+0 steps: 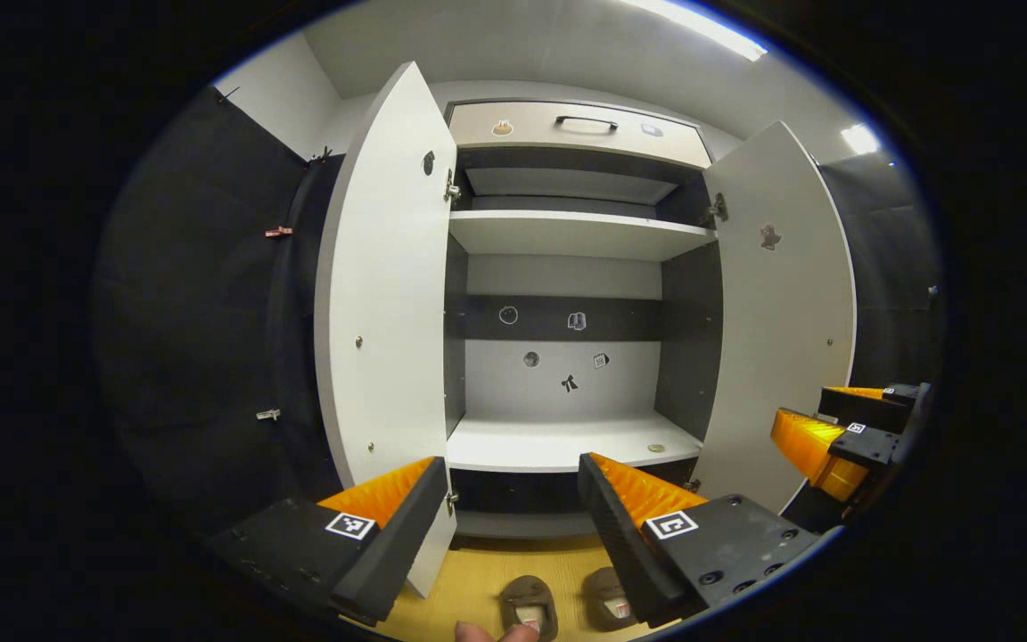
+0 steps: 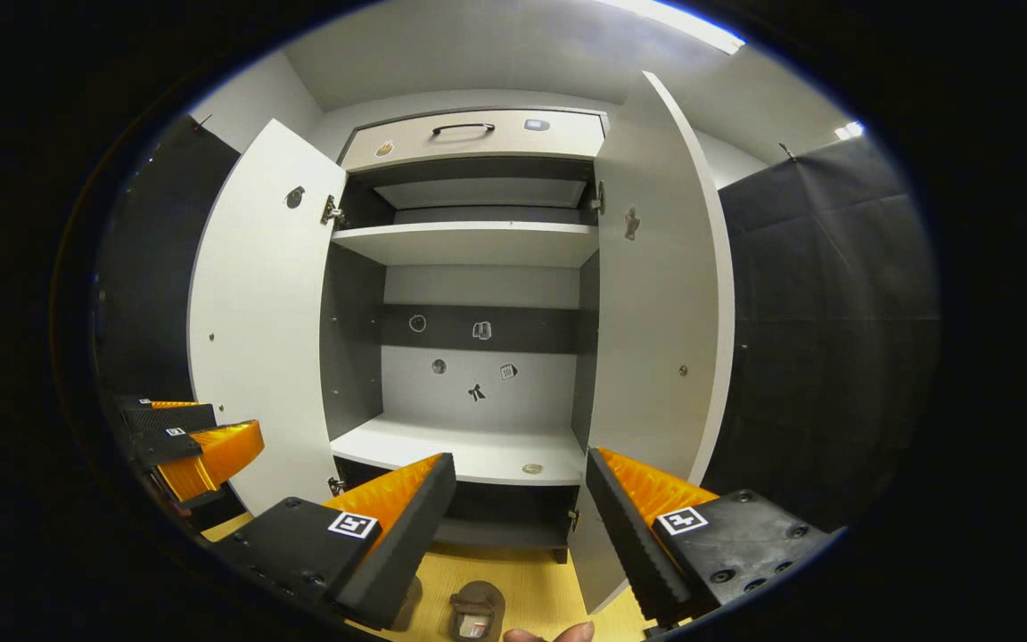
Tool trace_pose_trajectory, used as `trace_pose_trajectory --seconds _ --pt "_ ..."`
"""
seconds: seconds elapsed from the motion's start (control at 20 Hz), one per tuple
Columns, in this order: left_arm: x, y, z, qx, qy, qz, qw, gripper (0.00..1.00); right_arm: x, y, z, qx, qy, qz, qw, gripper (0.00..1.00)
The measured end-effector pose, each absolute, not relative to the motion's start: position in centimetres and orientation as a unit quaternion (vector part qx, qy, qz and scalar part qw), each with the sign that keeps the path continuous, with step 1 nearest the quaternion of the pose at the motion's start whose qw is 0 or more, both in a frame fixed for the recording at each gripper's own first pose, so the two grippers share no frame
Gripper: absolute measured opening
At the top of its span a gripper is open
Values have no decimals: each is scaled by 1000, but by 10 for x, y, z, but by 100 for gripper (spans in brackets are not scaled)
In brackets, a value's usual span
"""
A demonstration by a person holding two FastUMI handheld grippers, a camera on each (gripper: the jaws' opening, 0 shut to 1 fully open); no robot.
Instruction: Grab one shoe with the right hand and put it into the shoe cabinet, grab the other shoe with the left hand and put it into the shoe cabinet; then close the right door with the right hand and the left door with the left hand.
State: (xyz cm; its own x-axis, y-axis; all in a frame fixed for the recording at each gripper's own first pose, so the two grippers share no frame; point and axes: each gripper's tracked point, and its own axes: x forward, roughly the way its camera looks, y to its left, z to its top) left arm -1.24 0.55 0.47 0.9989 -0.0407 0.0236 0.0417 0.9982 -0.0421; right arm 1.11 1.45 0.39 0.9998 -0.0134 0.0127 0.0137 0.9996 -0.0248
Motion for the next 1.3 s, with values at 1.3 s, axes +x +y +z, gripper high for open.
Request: trace_pose_trajectory --seconds 1.3 --pt "-9 35 -24 -33 -14 -2 999 94 0 84 -303 33 289 64 954 99"
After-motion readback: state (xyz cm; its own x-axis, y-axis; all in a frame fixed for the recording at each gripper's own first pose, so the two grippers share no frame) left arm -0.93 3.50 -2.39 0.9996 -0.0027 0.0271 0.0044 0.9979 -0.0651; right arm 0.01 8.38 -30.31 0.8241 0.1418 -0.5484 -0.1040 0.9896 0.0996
